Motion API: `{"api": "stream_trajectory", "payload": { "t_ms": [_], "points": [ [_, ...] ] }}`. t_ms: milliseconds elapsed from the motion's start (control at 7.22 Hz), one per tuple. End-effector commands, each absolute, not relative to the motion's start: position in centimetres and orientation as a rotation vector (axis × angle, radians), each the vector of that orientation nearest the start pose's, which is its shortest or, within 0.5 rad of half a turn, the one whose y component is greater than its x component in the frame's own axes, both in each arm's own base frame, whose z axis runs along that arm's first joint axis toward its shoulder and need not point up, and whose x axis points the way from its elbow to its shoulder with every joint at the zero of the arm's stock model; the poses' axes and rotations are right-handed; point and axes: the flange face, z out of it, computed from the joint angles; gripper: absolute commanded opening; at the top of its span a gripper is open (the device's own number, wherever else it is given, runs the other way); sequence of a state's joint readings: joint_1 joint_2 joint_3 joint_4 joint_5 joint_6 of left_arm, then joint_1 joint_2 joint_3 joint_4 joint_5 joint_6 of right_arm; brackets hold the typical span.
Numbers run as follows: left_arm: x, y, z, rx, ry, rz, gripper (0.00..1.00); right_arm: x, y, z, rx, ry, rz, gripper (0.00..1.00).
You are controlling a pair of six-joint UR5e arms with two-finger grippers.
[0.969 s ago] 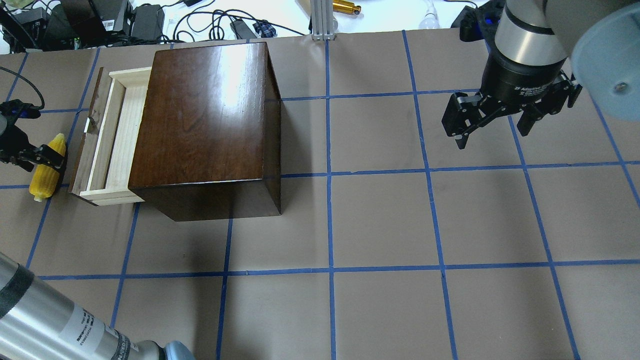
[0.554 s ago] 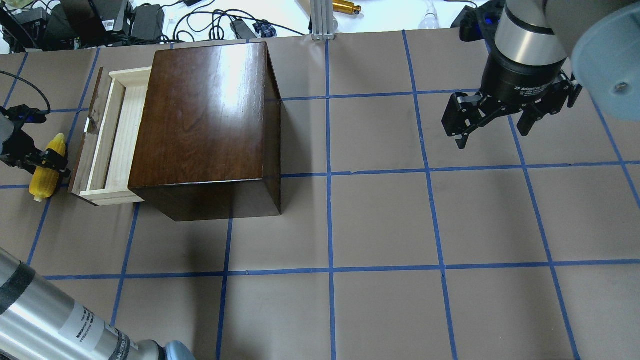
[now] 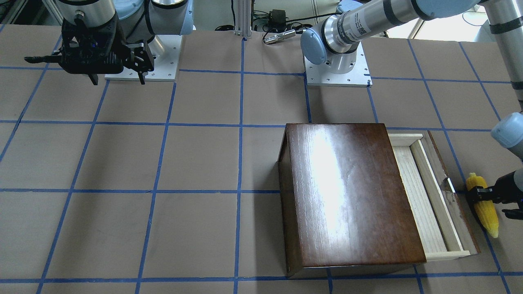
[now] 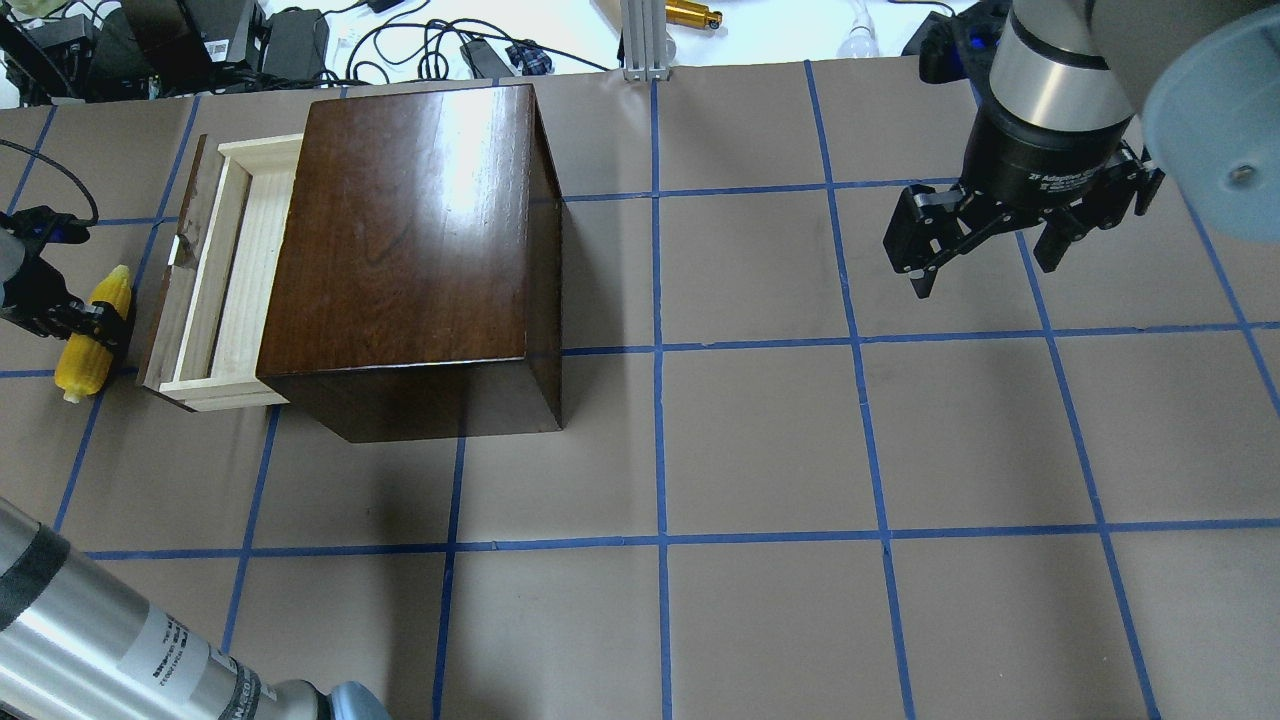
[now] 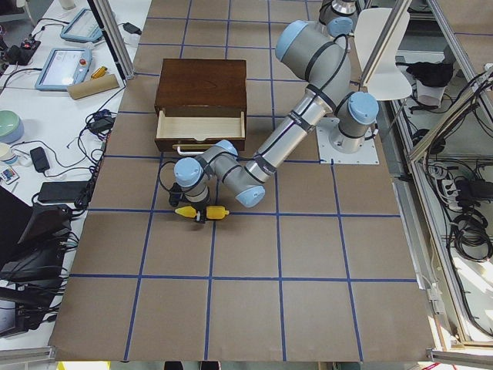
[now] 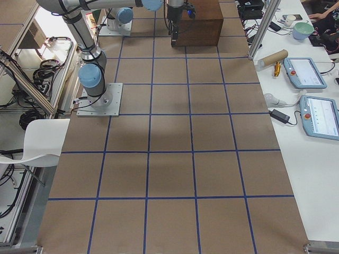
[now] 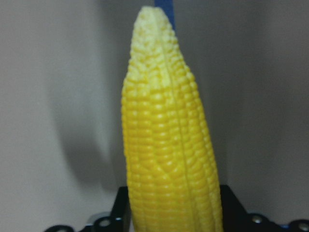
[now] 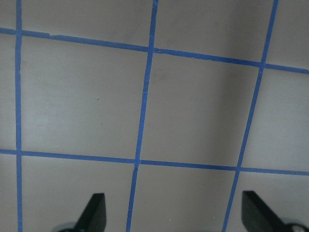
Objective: Open drawer and put corn inside
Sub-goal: 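Lower the left gripper and grasp the yellow corn cob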
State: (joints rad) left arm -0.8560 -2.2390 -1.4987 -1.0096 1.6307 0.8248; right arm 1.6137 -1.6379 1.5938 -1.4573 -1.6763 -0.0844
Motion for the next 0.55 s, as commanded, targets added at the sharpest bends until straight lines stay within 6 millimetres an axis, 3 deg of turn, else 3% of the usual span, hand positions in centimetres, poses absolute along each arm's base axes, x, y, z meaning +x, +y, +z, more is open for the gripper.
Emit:
{"api": "stream_trajectory", "payload": {
  "t_ms": [0, 415],
  "points": [
    [35.22, -60.01, 17.37, 0.174, 3.116, 0.103, 0.0, 14.22, -45.01, 49.83, -0.212, 3.237, 0.116, 1.0],
    [35.32, -60.12, 17.79, 0.176, 3.113, 0.098, 0.0, 14.24, -45.06, 49.76, -0.212, 3.235, 0.118, 1.0]
  ]
}}
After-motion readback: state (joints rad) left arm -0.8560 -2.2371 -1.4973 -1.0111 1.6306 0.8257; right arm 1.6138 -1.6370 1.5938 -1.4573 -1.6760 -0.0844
